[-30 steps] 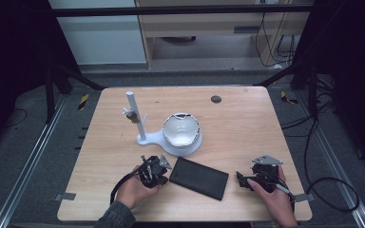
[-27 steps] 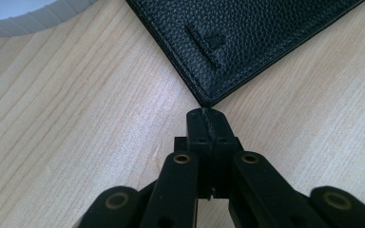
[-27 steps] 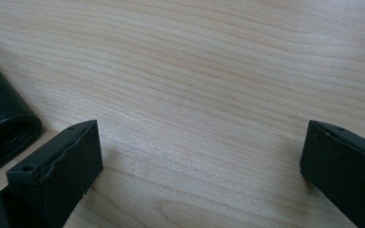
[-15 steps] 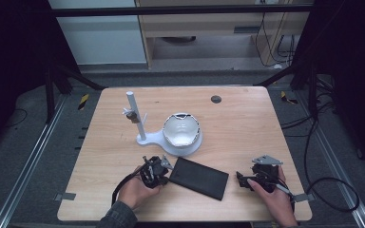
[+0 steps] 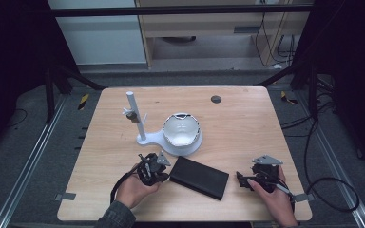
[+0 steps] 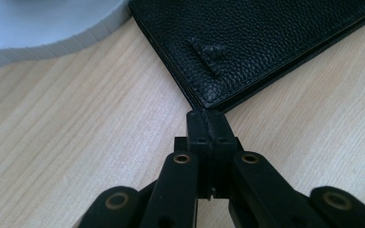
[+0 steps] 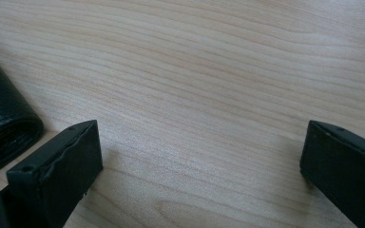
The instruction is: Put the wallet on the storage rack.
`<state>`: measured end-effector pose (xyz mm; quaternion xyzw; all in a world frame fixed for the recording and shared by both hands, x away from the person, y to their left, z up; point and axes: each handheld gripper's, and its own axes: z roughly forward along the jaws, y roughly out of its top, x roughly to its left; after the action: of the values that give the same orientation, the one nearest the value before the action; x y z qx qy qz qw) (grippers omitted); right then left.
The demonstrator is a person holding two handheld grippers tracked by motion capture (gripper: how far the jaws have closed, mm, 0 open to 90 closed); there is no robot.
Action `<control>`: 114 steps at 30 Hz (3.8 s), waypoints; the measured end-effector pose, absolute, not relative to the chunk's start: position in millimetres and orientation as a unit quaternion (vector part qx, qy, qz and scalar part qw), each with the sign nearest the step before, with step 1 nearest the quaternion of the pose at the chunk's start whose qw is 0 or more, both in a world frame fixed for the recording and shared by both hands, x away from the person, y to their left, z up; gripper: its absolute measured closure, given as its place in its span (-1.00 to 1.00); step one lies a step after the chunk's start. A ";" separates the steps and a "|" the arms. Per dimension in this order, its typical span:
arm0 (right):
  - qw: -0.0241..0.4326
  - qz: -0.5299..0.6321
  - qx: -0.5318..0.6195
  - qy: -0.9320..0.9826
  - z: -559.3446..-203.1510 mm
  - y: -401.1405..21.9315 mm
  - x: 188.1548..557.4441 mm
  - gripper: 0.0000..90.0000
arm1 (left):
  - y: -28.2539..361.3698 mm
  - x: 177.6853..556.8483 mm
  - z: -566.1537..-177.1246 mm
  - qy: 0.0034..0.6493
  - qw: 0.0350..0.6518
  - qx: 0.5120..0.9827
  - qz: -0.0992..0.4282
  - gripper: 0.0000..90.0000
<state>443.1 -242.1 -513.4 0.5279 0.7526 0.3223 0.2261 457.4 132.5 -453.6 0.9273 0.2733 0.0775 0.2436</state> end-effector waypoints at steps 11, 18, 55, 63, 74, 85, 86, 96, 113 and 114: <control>0.224 0.324 0.527 0.753 -513.3 -242.0 443.5 -0.98 | 132.5 460.7 -440.8 0.279 0.286 0.913 0.082 1.00; 0.207 0.349 0.527 0.746 -507.1 -243.8 439.8 -0.79 | 129.5 465.8 -442.9 0.282 0.307 0.906 0.079 1.00; 0.167 0.279 0.315 0.892 -410.3 -149.1 425.2 -0.42 | 112.0 507.6 -433.3 0.264 0.327 0.905 0.067 0.99; 0.140 0.255 0.289 0.912 -419.0 -132.2 453.8 -0.20 | 108.2 512.2 -432.4 0.259 0.314 0.911 0.065 0.98; 0.122 0.206 0.257 0.936 -425.2 -107.3 470.7 0.04 | 111.5 511.9 -430.9 0.262 0.322 0.907 0.063 0.97; 0.116 0.194 0.259 0.939 -431.1 -103.5 474.8 0.16 | 111.4 510.6 -431.9 0.262 0.322 0.908 0.062 0.97; 0.115 0.193 0.260 0.939 -431.6 -103.7 474.9 0.16 | 111.2 510.5 -432.2 0.262 0.322 0.908 0.062 0.97; 0.112 0.192 0.264 0.939 -434.9 -104.0 477.0 0.15 | 111.3 509.8 -432.9 0.261 0.322 0.908 0.058 0.96; 0.114 0.177 0.256 0.944 -441.1 -94.6 481.0 0.26 | 112.0 509.6 -433.4 0.264 0.327 0.906 0.056 0.95; 0.114 0.175 0.253 0.944 -441.8 -93.8 481.5 0.27 | 112.0 509.4 -433.4 0.264 0.327 0.905 0.055 0.95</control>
<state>481.5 -93.8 -441.8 0.2534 0.9445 0.1754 0.1140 509.4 112.0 -433.4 0.9055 0.2642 0.0555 0.3275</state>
